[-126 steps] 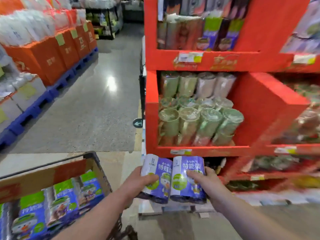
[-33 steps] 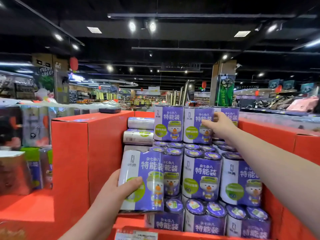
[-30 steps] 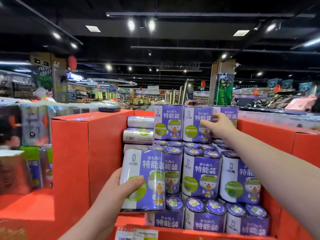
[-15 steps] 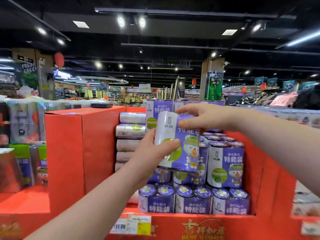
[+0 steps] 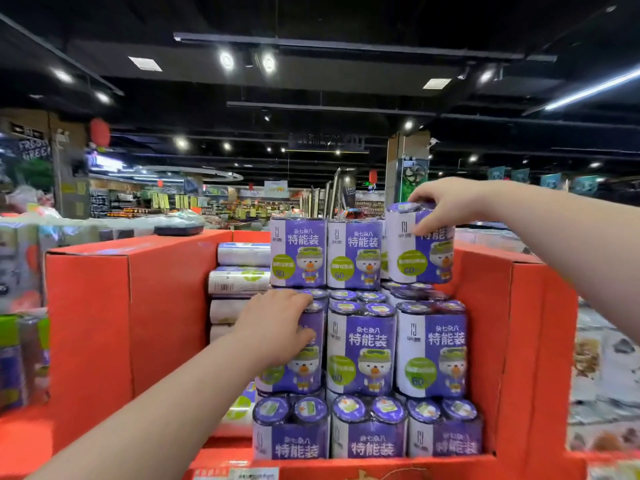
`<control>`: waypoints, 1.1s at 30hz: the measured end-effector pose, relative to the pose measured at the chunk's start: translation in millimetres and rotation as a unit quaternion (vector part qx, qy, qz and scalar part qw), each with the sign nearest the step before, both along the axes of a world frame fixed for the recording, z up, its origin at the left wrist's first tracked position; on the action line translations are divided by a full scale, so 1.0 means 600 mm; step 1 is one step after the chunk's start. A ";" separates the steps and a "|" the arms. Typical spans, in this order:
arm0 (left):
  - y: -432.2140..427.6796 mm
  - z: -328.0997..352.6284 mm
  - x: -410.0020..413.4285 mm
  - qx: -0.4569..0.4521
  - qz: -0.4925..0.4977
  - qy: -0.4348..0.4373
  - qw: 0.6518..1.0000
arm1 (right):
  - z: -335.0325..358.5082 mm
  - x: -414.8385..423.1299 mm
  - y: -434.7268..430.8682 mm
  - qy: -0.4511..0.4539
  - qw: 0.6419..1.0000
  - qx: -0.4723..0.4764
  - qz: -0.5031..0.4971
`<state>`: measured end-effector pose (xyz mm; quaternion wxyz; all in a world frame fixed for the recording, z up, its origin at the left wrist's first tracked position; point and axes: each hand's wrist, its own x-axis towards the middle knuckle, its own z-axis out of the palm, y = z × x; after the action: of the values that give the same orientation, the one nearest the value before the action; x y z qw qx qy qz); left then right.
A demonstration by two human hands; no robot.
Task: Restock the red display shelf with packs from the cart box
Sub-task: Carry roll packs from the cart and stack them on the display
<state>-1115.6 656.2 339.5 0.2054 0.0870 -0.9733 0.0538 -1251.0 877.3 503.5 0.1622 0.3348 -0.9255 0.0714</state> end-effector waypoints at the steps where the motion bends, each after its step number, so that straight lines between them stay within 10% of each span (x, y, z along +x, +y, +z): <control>1: -0.001 -0.002 0.000 -0.006 -0.001 0.005 1.000 | -0.005 -0.010 -0.005 -0.001 1.000 0.013 -0.008; 33: 0.008 -0.016 0.001 -0.019 0.044 0.037 0.998 | -0.077 -0.012 -0.038 0.155 0.986 0.044 -0.048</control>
<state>-1114.7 660.7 329.6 0.2399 0.1274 -0.9592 0.0780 -1258.1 854.6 457.4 0.2923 0.3034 -0.9064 -0.0298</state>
